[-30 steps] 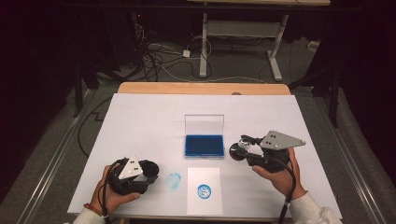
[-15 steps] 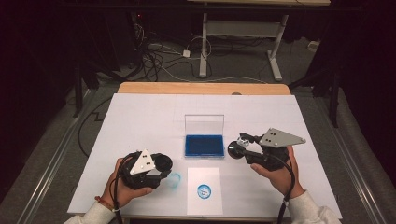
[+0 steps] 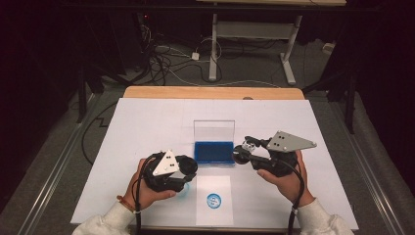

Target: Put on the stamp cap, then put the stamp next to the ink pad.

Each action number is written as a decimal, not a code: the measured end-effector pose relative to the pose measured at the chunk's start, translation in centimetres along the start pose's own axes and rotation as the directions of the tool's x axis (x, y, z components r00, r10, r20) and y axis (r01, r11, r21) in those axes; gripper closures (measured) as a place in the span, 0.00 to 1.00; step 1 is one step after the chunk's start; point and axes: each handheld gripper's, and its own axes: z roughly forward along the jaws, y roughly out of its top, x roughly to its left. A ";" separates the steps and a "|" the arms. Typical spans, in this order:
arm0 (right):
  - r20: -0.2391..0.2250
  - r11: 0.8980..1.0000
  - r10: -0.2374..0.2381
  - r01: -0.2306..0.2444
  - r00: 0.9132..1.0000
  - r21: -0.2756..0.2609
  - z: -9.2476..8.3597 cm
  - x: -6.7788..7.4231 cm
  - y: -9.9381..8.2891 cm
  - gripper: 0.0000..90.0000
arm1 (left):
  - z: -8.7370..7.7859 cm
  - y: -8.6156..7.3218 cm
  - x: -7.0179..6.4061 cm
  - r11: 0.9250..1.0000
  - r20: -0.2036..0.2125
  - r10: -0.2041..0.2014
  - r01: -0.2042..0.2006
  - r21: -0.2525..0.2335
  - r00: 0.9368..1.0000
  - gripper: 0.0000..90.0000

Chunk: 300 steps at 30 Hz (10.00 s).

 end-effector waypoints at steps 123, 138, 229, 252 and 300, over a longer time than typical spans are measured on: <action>-0.195 0.997 0.056 -0.045 0.979 0.058 4.9 3.6 -0.2 0.64 | 4.0 4.5 -4.1 0.993 0.052 0.122 -0.121 -0.013 0.991 0.38; -0.223 0.997 0.081 -0.076 0.971 0.030 3.8 2.8 -0.1 0.64 | 3.6 3.8 -3.1 0.993 0.105 0.069 -0.058 -0.103 0.992 0.37; 0.038 1.000 0.010 -0.010 0.999 0.000 -2.1 -0.9 0.1 0.64 | -4.0 -5.7 0.4 0.999 -0.207 -0.038 0.029 -0.046 0.978 0.18; 0.058 1.000 0.015 -0.016 0.998 0.019 -1.9 -1.7 0.0 0.64 | -5.2 -9.8 -0.4 0.993 -0.228 -0.099 0.110 0.035 0.969 0.18; 0.160 0.961 -0.026 -0.019 0.987 0.275 4.5 -4.9 -3.1 0.64 | -5.2 -9.9 0.2 0.991 -0.239 -0.119 0.131 0.033 0.964 0.18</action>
